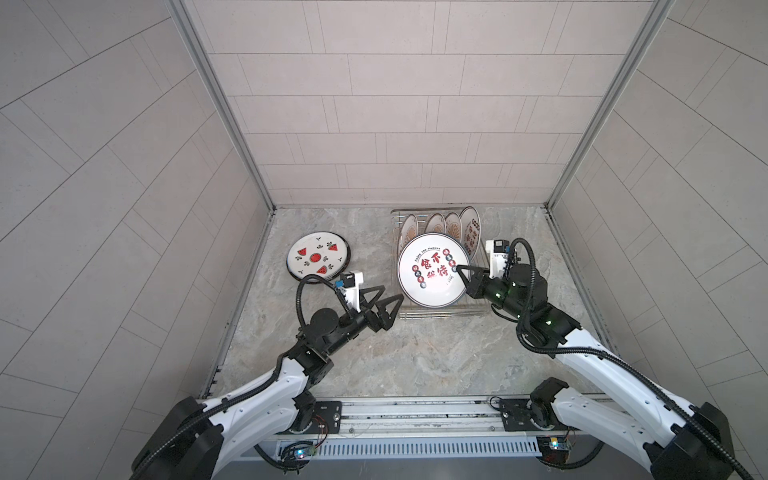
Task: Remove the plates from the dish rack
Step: 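Pull the red-lettered plate out of the rack toward the left gripper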
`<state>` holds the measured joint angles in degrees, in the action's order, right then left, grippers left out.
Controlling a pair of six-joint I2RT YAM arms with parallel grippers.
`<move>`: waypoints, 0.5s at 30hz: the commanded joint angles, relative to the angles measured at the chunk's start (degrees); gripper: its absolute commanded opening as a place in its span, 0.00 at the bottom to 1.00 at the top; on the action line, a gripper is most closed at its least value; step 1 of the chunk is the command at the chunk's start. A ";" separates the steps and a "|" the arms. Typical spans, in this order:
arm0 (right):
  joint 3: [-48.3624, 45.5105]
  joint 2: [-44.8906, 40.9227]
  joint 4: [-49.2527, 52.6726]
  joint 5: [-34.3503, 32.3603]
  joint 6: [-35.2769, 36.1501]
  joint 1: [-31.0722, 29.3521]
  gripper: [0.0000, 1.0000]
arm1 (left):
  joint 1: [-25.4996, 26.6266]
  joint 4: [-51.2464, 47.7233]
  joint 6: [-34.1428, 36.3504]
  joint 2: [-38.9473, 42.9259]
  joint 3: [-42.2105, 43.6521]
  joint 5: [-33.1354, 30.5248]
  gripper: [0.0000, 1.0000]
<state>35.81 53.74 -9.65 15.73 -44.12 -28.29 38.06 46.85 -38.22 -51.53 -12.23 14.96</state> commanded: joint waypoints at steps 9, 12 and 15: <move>-4.78 4.27 -22.02 1.98 -7.91 -3.09 0.00 | 0.26 6.38 -5.32 -2.94 0.58 -5.29 0.95; -4.94 6.52 -24.50 2.22 -8.22 -3.70 0.00 | 0.26 6.69 -6.05 -2.58 1.15 -6.50 0.89; -5.05 8.00 -26.37 2.52 -8.81 -4.09 0.00 | 0.25 6.32 -6.55 -2.11 1.57 -7.04 0.77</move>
<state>30.50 61.82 -27.73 17.80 -50.70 -31.92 38.06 50.74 -43.70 -54.33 -11.44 9.56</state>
